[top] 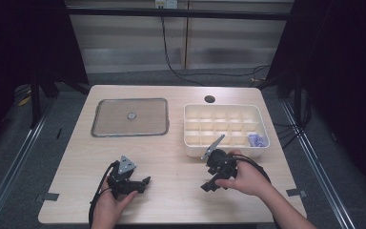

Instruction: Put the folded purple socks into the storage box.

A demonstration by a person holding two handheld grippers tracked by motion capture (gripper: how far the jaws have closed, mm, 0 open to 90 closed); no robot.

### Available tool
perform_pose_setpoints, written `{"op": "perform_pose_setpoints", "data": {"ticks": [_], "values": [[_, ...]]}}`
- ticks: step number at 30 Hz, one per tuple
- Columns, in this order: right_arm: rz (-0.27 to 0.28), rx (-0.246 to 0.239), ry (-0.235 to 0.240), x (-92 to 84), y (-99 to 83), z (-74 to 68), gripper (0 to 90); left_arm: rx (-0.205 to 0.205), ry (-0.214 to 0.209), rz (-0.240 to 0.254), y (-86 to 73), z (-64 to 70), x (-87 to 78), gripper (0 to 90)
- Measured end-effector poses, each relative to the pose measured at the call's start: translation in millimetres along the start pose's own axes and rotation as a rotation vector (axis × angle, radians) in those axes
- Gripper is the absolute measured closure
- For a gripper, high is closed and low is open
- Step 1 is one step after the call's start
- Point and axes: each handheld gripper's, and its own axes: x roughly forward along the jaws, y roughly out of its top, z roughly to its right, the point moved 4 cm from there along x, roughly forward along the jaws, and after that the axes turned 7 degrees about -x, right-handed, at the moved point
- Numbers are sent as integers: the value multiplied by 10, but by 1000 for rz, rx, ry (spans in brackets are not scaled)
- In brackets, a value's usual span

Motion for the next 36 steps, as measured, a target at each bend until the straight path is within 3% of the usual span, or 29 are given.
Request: {"op": "perform_pose_setpoints", "data": {"ticks": [18,36], "values": [[58,-24,-8,250,-62,-33,290,0,0,1,0,0,0,195],[134,-114,-58,394,-199,-46,254,-4,1,2,0,2,1,195]]}}
